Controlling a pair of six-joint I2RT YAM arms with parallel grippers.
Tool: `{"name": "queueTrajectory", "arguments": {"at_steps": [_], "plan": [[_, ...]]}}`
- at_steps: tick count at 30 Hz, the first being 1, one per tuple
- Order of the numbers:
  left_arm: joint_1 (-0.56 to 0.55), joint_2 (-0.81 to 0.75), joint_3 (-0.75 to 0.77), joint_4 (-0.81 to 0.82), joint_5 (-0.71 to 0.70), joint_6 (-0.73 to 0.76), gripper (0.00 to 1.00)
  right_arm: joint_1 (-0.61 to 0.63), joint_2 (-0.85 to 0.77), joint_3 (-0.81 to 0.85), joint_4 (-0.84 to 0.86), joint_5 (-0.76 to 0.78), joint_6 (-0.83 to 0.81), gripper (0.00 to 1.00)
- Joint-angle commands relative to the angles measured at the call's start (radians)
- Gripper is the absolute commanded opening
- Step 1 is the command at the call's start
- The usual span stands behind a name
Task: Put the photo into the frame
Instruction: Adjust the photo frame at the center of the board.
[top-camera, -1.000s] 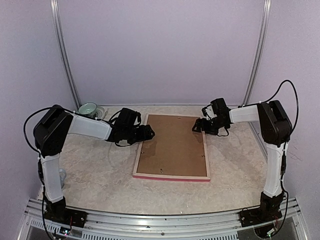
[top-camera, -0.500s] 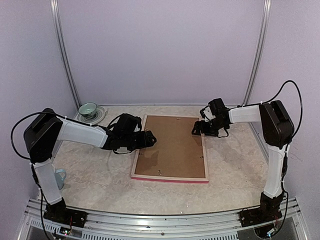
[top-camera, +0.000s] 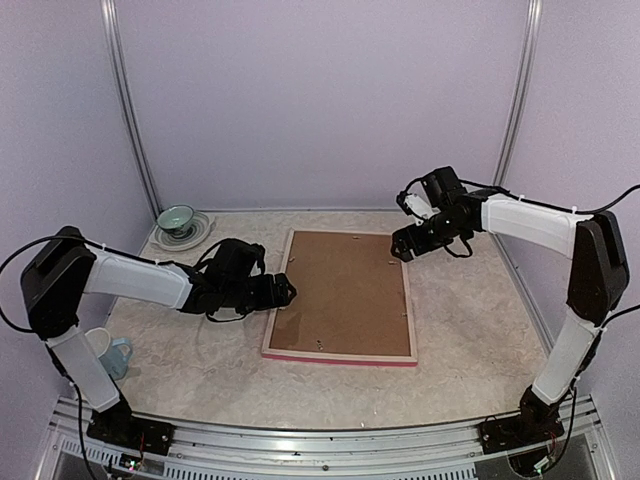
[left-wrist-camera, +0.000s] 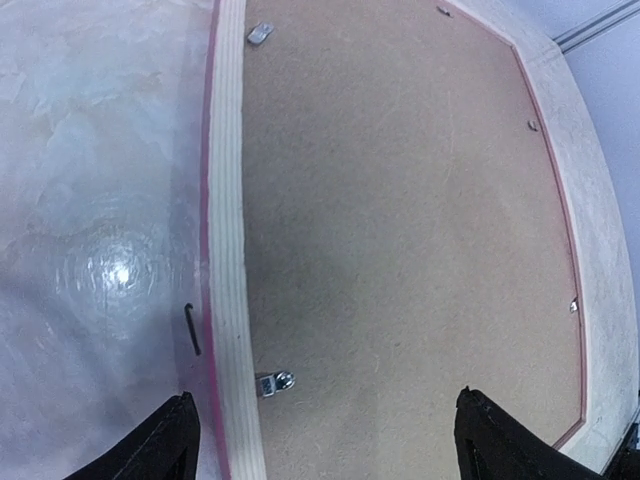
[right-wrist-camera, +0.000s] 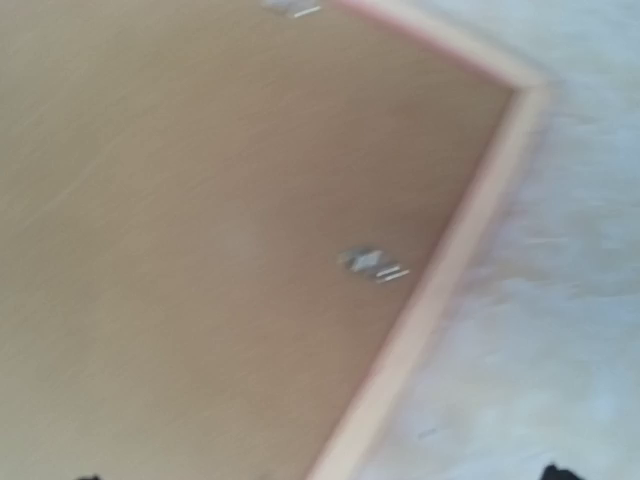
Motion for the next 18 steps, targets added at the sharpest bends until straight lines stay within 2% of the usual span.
{"name": "queueTrajectory", "arguments": {"at_steps": [1,8,11,13,18], "plan": [[-0.008,-0.038,-0.052,0.020,-0.013,-0.008,0.87,0.065,-0.036,-0.030,-0.107,-0.032,-0.066,0.94],[-0.042,-0.053,-0.041,-0.049,-0.124,0.051,0.86,0.150,0.026,-0.055,-0.154,-0.020,-0.108,0.89],[-0.093,-0.091,-0.021,-0.081,-0.240,0.131,0.87,0.165,0.042,-0.060,-0.155,-0.024,-0.110,0.86],[-0.134,-0.122,-0.019,-0.072,-0.270,0.203,0.88,0.172,0.039,-0.061,-0.153,-0.040,-0.111,0.86],[-0.222,-0.165,-0.033,0.042,-0.123,0.436,0.88,0.176,0.017,-0.073,-0.138,-0.095,-0.119,0.86]]}}
